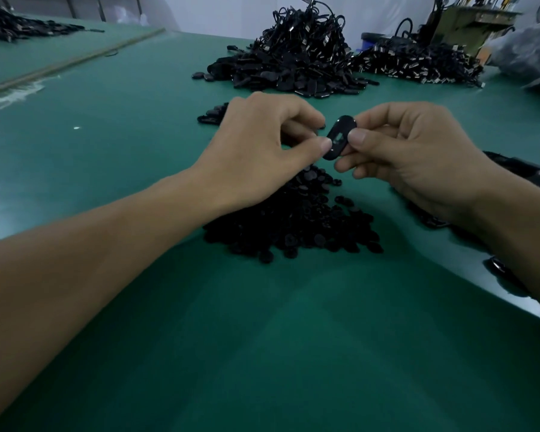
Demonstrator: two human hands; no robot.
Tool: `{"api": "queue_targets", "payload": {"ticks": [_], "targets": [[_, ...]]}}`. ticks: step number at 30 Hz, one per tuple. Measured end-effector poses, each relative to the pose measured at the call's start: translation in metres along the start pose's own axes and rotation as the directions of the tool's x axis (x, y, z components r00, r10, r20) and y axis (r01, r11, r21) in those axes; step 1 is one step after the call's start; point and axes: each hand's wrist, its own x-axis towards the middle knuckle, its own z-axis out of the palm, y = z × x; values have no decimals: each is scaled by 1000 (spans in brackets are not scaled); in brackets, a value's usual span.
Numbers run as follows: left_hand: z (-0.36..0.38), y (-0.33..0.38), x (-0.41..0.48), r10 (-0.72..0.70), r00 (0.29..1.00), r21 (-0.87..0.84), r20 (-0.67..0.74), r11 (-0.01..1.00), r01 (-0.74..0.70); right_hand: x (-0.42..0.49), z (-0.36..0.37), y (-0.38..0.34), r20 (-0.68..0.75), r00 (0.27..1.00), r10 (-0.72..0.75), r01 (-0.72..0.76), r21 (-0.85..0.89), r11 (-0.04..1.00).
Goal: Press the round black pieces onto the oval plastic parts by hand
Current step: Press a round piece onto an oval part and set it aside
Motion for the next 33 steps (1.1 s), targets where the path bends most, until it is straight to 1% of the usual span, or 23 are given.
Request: {"api": "queue_targets", "payload": {"ticks": [3, 4, 5, 6, 7, 8, 9, 10, 12, 18, 22, 26, 29, 33], "targets": [[1, 3, 0, 0, 1000, -88, 15, 996, 1, -1, 6, -3, 11, 1000, -28, 27, 69, 997], [1, 4, 0, 1, 1000, -105, 1, 995, -1, -2, 7, -4, 7, 999, -39, 38, 51, 998], [0, 4, 0, -4, 1000, -118, -20, 993, 1, -2, 6, -3, -8, 998, -56, 56, -30, 998], [-1, 4, 1, -15, 999, -125, -48, 992, 9, -2, 4, -2, -31, 996, -85, 78, -179, 981], [-3, 3, 1, -31, 996, -123, -80, 992, 21, -2, 2, 0, -47, 991, -122, 98, -354, 930], [-4, 2, 1, -48, 993, -115, -108, 993, 35, -2, -1, 3, -44, 988, -151, 108, -509, 854], [-6, 1, 1, -64, 990, -107, -125, 993, 50, -2, -3, 5, -31, 987, -160, 107, -618, 779], [-8, -1, 1, -76, 989, -102, -129, 993, 63, -3, -5, 6, -17, 988, -152, 99, -684, 723], [-10, -4, 1, -99, 988, -114, -120, 990, 86, -4, -5, 7, 16, 992, -122, 92, -748, 657], [-12, -7, 2, -147, 984, -223, -100, 967, 121, -1, -2, 9, 76, 996, -50, 91, -804, 588], [-13, -6, 1, -163, 980, -238, -113, 962, 132, 1, 1, 10, 64, 998, -17, 61, -780, 623], [-14, -5, 1, -202, 971, -275, -123, 948, 163, 2, 3, 9, 69, 998, -2, 55, -777, 627], [-14, -4, 1, -228, 967, -298, -110, 936, 187, -1, 3, 8, 63, 997, -48, 79, -797, 598], [-13, -5, 1, -250, 965, -292, -73, 931, 219, -2, -1, 4, 11, 988, -154, 111, -744, 659]]}}
